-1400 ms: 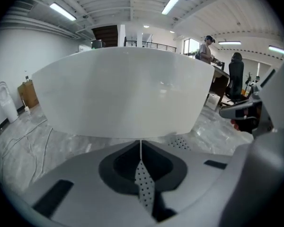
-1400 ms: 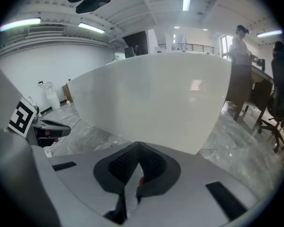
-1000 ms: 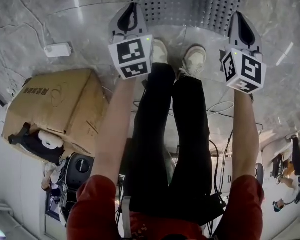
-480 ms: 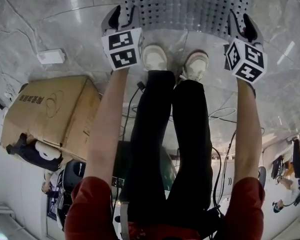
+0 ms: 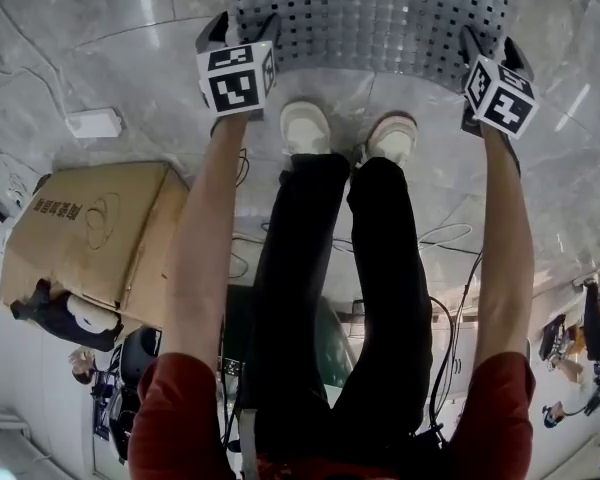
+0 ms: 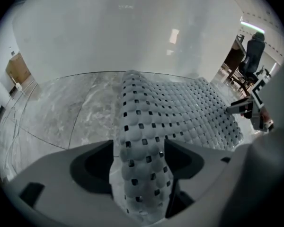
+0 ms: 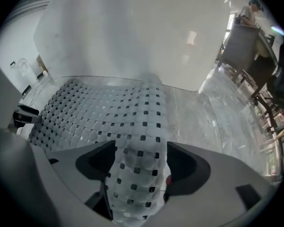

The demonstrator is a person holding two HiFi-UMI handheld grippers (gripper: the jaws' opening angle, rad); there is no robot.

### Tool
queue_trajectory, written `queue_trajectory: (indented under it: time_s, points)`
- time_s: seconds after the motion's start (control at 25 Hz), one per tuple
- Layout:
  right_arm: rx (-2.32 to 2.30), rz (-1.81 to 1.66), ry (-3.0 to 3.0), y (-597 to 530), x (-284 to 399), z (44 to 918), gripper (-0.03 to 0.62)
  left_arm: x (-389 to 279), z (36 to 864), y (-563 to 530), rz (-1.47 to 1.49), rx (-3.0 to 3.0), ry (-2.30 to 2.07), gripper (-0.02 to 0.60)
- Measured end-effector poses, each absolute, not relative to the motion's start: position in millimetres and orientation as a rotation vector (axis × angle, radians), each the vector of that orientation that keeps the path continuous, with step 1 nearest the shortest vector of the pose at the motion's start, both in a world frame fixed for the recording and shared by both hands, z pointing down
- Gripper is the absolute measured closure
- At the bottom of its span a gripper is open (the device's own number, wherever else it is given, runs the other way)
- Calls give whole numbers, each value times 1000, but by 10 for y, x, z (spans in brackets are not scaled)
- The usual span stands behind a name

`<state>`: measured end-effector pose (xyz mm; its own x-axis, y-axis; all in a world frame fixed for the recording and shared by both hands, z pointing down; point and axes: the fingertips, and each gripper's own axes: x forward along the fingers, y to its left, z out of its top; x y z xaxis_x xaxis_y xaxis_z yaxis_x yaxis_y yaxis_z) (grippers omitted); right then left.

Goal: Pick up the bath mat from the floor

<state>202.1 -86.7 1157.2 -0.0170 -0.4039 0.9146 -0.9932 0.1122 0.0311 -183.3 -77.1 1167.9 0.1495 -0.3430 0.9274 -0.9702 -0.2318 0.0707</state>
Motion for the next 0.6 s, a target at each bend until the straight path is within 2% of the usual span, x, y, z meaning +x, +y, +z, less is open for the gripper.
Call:
queue_trajectory:
  time_s: [0.4,0.6]
  points:
    - [1416,1013,-1453,-804,2203,11968,260,-1830,11966,-791,1037,1623,-1227,269]
    - [1408,1015,-1427,-803,2207,11930,321,-1817,11941,-793,1061,1610,-1206,310]
